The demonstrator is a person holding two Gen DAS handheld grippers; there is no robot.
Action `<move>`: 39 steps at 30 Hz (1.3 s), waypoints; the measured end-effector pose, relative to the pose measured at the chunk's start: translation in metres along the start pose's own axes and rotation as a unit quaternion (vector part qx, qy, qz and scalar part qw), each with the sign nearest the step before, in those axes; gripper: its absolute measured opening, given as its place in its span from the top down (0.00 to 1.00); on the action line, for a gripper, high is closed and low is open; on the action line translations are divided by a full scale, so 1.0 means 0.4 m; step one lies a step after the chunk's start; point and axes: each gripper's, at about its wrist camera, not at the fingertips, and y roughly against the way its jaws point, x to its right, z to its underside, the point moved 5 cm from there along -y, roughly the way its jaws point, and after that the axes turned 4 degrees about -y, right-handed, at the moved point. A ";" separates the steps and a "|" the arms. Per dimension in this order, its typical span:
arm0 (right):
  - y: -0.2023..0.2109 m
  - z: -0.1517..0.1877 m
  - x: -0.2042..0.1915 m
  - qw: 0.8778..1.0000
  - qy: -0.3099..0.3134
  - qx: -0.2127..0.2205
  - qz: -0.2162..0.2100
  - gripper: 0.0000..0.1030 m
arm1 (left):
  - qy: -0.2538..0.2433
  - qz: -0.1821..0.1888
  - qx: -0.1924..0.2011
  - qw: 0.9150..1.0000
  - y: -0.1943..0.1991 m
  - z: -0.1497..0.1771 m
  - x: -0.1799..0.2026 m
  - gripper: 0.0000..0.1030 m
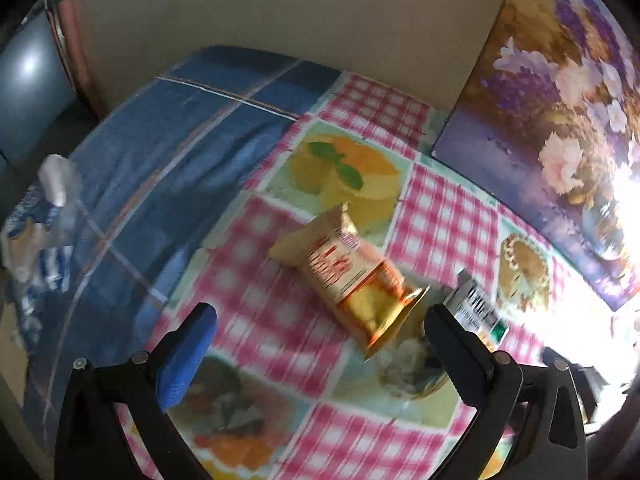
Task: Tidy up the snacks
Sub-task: 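Move both tools back to the yellow bread bag and green chip bag, then grasp the yellow bread bag with the left tool while the right tool grasps the green chip bag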
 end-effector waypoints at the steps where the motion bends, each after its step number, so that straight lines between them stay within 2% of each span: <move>1: -0.012 -0.005 -0.007 1.000 0.007 -0.005 0.000 0.00 | 0.004 0.003 -0.005 1.000 -0.008 -0.005 0.002 0.00; 5: -0.070 -0.018 -0.029 0.999 0.038 -0.025 0.010 0.00 | 0.002 0.006 -0.031 0.999 -0.053 -0.027 0.015 0.00; 9: -0.105 -0.034 -0.035 0.998 0.053 -0.040 0.012 0.00 | -0.020 -0.015 -0.045 0.999 -0.087 -0.041 0.027 0.00; 17: -0.146 -0.058 -0.062 0.997 0.064 -0.049 0.007 0.00 | -0.030 -0.024 -0.051 0.998 -0.111 -0.061 0.044 0.00; 19: -0.147 -0.059 -0.058 0.997 0.061 -0.046 0.010 0.09 | -0.034 -0.027 -0.051 0.998 -0.113 -0.062 0.050 0.01; 21: -0.140 -0.060 -0.052 0.997 0.057 -0.041 0.014 0.18 | -0.035 -0.025 -0.053 0.998 -0.115 -0.061 0.056 0.12; 24: -0.129 -0.062 -0.035 0.998 0.045 -0.038 0.010 0.25 | -0.037 -0.024 -0.059 0.997 -0.123 -0.054 0.064 0.18; 25: -0.127 -0.063 -0.029 0.998 0.042 -0.038 0.009 0.31 | -0.037 -0.022 -0.061 0.997 -0.126 -0.051 0.067 0.21; 27: -0.120 -0.062 -0.019 0.999 0.036 -0.035 0.007 0.38 | -0.035 -0.023 -0.065 0.997 -0.132 -0.045 0.067 0.38; 28: -0.117 -0.060 -0.011 0.999 0.030 -0.035 0.005 0.38 | -0.033 -0.019 -0.065 0.997 -0.130 -0.040 0.070 0.39; 31: -0.103 -0.050 0.007 0.999 0.020 -0.035 0.003 0.39 | -0.030 -0.018 -0.060 0.998 -0.120 -0.027 0.072 0.54; 32: -0.098 -0.047 0.012 0.999 0.017 -0.035 0.004 0.39 | -0.035 -0.026 -0.058 0.997 -0.115 -0.023 0.074 0.63; 39: -0.061 -0.012 0.078 0.999 -0.024 -0.031 -0.007 0.40 | -0.015 -0.015 -0.045 0.999 -0.070 0.043 0.096 0.64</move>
